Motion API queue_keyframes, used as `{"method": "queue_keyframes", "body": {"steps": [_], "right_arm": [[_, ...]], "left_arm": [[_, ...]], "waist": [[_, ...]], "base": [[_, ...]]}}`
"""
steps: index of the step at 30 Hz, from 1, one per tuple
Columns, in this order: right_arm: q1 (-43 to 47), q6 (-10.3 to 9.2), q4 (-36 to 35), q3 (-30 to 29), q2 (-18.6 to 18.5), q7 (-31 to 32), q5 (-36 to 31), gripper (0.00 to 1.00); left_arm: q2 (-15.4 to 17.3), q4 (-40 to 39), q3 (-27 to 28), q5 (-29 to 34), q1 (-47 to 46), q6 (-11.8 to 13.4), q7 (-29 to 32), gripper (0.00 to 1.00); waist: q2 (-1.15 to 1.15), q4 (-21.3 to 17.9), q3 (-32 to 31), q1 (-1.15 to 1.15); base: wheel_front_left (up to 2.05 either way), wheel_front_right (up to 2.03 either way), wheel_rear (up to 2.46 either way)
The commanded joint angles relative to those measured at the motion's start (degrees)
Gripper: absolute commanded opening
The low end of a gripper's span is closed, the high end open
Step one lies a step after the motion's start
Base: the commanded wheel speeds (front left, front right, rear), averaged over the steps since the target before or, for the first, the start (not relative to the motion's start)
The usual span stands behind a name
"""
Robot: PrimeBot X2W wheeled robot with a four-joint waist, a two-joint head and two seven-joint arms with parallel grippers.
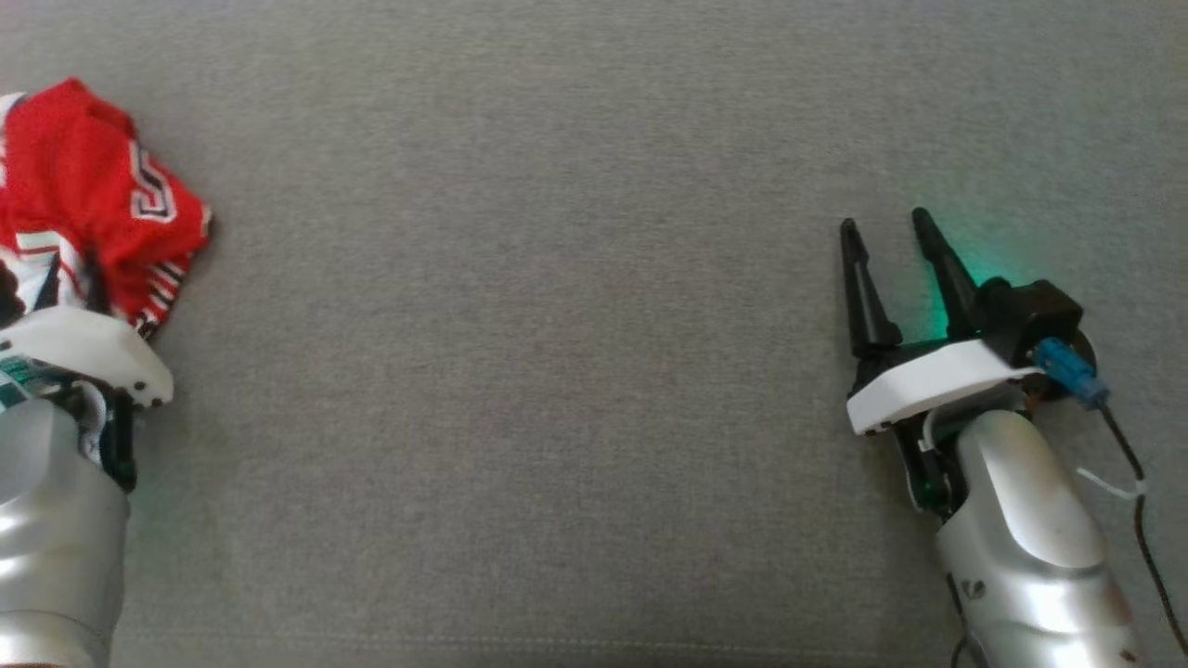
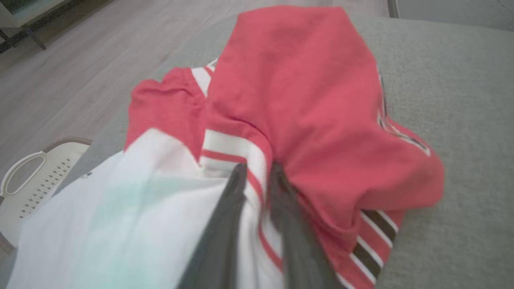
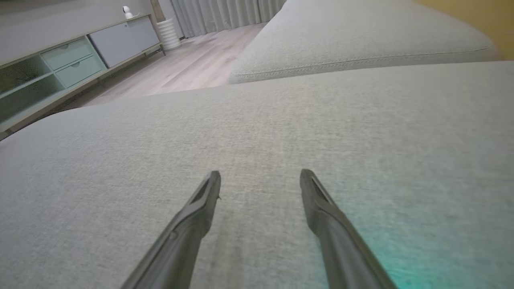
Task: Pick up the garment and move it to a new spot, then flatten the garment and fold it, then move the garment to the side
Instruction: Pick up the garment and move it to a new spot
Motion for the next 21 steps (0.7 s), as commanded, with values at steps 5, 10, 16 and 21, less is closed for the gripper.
{"method": "queue_keyframes", "body": {"steps": [5,10,16,21], "right_arm": [[0.5,-0.04,-0.7,-0.2,0.0,-0.3,1.1,1.00],[1.1,-0.04,-0.4,0.9,0.0,-0.3,3.1,1.00],[2.4,-0.04,-0.2,3.9,0.0,-0.3,6.2,1.00],[3.3,-0.04,0.0,5.6,0.0,-0.3,7.6,1.00]], "left_arm": [[3.2,-0.2,-0.8,-0.7,-1.9,-0.3,-2.7,0.00],[3.4,-4.3,-4.0,-1.3,-4.2,-0.3,-7.0,0.00],[0.6,-12.5,-10.0,-3.8,-5.1,-0.3,-8.3,0.00],[-3.2,-20.5,-15.9,-6.2,-4.2,-0.3,-8.4,0.00]], "waist": [[0.00,-1.5,-1.5,-0.01],[0.00,-3.7,-4.1,-0.01],[0.00,-9.1,-7.7,-0.01],[0.00,-15.2,-9.8,-0.01]], "base": [[0.00,0.00,0.00],[0.00,0.00,0.00],[0.00,0.00,0.00],[0.00,0.00,0.00]]}}
